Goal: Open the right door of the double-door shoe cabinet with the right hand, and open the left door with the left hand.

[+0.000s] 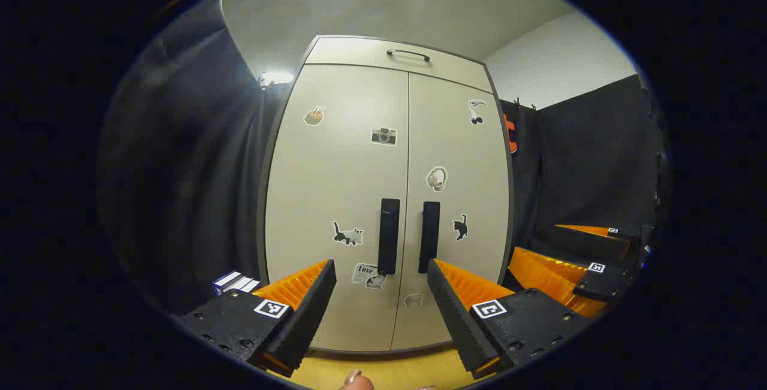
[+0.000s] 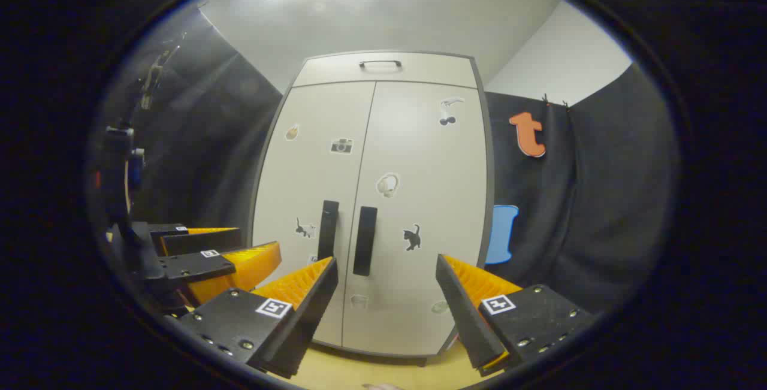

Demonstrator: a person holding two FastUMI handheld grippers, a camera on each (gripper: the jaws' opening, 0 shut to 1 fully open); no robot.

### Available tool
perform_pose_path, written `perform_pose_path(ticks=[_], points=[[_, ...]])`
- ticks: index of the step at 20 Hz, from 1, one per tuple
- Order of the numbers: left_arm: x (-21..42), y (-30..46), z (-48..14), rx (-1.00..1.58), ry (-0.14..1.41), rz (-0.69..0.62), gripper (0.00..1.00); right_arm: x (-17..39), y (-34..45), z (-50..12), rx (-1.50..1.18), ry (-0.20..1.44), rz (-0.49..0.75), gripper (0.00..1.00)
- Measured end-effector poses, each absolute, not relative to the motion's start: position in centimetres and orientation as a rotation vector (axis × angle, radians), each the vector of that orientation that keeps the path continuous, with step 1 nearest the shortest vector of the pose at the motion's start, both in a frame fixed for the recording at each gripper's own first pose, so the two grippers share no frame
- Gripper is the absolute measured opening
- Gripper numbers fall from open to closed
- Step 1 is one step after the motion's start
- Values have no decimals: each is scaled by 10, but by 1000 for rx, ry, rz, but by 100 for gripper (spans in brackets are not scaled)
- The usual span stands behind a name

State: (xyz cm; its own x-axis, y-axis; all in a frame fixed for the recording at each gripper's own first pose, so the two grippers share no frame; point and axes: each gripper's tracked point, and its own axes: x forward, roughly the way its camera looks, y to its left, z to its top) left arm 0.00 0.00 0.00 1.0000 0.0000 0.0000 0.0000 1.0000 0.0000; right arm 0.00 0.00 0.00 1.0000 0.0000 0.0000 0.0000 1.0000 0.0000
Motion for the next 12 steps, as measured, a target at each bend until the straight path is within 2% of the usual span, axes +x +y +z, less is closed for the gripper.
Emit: perform_pose_path(ticks=[2, 6, 7, 8, 12], points=[[0, -3, 1, 1, -7, -6, 95, 1, -3, 5, -8, -10, -9, 99], [0, -14, 7, 12, -24, -48, 95, 4, -1, 8, 2, -20, -2, 99], [-1, -18, 7, 9, -29, -65, 92, 5, -2, 8, 2, -23, -7, 99], [-1, -19, 9, 11, -34, -75, 95, 5, -2, 8, 4, -26, -8, 99], [0, -15, 6, 20, -31, -56, 95, 6, -3, 4, 13, -14, -12, 99]])
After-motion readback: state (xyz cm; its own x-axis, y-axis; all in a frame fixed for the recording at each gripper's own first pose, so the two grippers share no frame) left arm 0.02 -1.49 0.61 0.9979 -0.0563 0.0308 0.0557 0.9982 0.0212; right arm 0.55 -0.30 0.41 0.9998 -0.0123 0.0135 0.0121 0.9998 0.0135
